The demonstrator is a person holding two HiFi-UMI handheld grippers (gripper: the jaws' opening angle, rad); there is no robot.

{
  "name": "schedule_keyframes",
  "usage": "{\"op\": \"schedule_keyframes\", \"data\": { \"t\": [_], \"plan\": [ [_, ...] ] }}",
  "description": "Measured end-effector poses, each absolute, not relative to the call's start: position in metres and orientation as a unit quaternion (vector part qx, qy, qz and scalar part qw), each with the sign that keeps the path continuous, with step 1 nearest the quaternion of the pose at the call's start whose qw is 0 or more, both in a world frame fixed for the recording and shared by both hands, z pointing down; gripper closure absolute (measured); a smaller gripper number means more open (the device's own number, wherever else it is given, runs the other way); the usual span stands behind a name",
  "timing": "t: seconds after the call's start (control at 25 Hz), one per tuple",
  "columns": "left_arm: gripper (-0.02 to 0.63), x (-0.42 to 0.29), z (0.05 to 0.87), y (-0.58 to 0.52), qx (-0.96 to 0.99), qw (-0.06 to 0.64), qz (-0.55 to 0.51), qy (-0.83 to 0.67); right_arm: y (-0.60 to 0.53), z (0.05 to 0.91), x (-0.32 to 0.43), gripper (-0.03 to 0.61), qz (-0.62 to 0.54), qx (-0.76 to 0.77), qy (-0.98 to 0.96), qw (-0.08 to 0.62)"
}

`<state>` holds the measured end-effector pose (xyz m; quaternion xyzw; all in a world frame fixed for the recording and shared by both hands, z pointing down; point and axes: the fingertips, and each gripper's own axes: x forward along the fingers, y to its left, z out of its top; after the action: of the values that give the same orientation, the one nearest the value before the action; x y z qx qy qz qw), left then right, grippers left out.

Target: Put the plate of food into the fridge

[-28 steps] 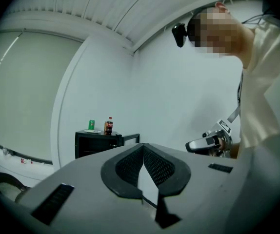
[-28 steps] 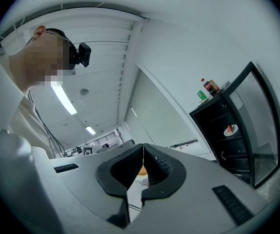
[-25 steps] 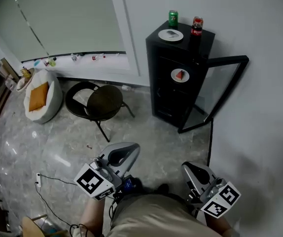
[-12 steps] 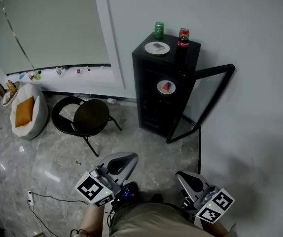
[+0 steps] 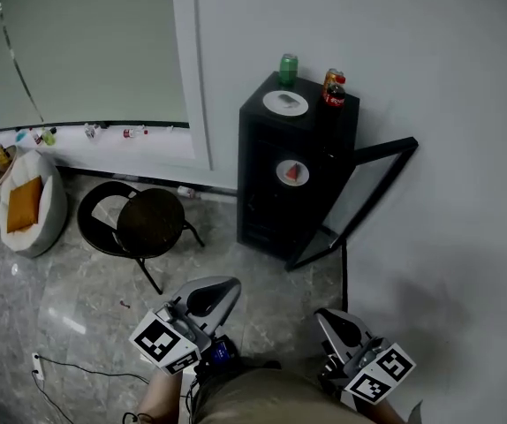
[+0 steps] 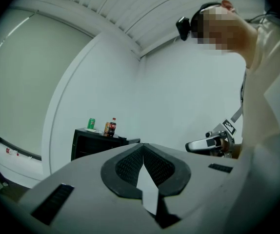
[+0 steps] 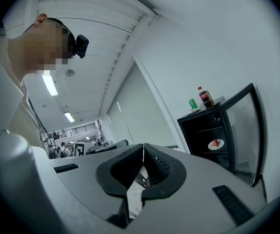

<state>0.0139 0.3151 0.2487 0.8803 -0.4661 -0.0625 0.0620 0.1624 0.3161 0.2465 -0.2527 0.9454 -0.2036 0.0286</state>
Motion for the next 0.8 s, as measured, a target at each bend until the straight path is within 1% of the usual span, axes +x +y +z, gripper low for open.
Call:
{"op": "schedule_keyframes", "data": {
  "t": [0.32, 0.52, 0.8],
  "plan": [
    [0.604, -0.043, 0.245, 0.310, 0.873, 0.052, -0.084, -0.477, 0.300, 0.236, 0.109, 0.557, -0.189, -0.244, 0.951, 0.023],
    [0.604, -0.081, 0.249, 0.310, 0.868, 0.061, -0.097, -0.483, 0.298, 0.239, 0.069, 0.557, -0.188, -0.235, 0.954, 0.006],
    [0.604, -0.116, 0.260, 0.309, 0.869, 0.067, -0.103, -0.480, 0.299, 0.245, 0.025, 0.557, -0.183, -0.231, 0.955, -0.020]
  ]
}}
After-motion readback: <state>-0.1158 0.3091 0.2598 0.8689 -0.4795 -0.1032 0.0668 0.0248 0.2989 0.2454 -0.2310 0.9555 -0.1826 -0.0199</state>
